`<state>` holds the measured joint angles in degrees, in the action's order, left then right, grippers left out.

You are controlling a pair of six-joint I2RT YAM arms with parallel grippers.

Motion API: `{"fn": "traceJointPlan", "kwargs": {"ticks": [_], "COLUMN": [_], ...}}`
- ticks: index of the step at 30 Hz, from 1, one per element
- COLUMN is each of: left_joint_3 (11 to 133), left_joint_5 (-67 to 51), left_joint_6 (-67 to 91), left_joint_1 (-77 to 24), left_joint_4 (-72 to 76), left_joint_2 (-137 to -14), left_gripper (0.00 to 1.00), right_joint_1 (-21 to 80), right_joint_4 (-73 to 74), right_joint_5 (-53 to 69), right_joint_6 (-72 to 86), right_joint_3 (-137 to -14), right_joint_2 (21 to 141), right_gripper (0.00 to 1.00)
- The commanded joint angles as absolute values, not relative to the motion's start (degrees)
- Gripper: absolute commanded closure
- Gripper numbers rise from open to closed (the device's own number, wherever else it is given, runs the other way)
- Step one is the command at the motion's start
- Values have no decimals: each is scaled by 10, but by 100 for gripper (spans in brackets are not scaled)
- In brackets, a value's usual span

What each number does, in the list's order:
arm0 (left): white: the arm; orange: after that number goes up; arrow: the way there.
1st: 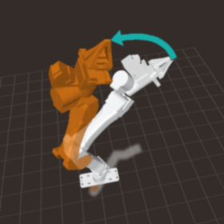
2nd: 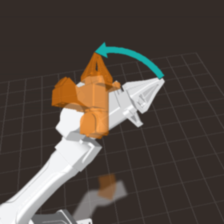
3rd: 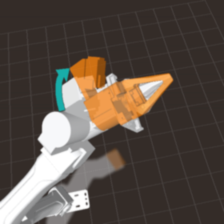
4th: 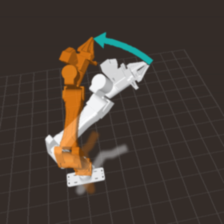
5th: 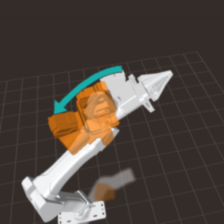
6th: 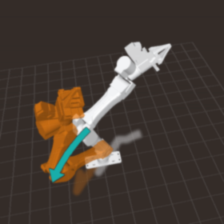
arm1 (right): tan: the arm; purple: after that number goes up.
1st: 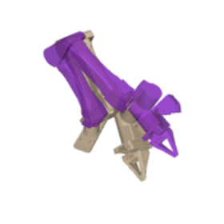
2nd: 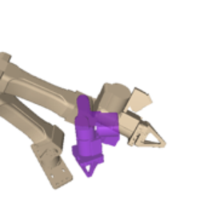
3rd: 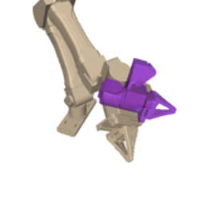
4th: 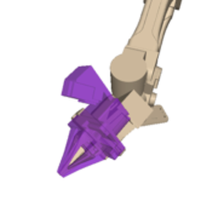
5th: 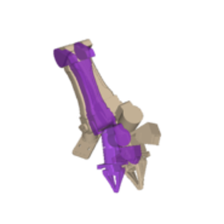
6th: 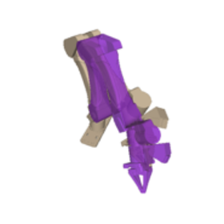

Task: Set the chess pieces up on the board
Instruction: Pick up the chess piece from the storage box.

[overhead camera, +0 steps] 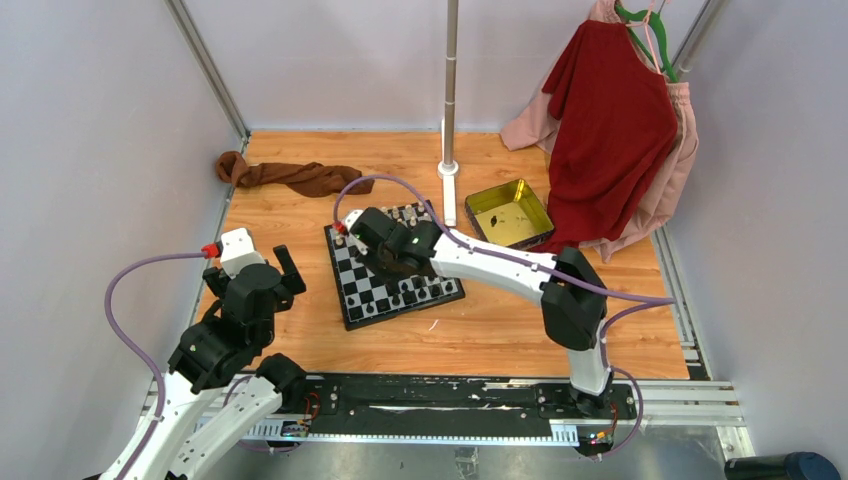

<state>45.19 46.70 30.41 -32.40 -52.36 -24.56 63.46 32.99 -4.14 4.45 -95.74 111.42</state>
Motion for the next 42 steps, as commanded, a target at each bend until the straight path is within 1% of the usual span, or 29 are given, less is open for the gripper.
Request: {"fn": "traceJointPlan", "kwargs": {"ticks": [1,6,9,15,21,29,42], "left_joint_3": [448,448,449,448,447,448,449], "left_joint_5": [472,471,470,471,474,478,480], "left_joint_6": [302,301,300,300,301,303,304], "left_joint_1": [-328,-328,-328,-328,-328,-328,-328], "left_joint_4": [-514,-512,-512,-512,-512,-513,-515], "left_joint_2": [-249,-254,-256,-252,-250,-254,-255], "left_gripper": [0,0,0,0,0,0,0], "right_joint_1": [580,500,453,363,303,253,223], "right_joint_4": [334,323,311,294,281,260,248], "right_joint_5": [-106,-136,-140,-130,-118,-103,-73], "right_joint_6": [47,59,61,66,71,82,102], "right_joint_3": [-958,-936,-922,-903,-895,-883,-893], "right_joint_2": [1076,1050,1037,1033,1051,1085,1149], "right_gripper": [71,69,60,54,53,54,57]}}
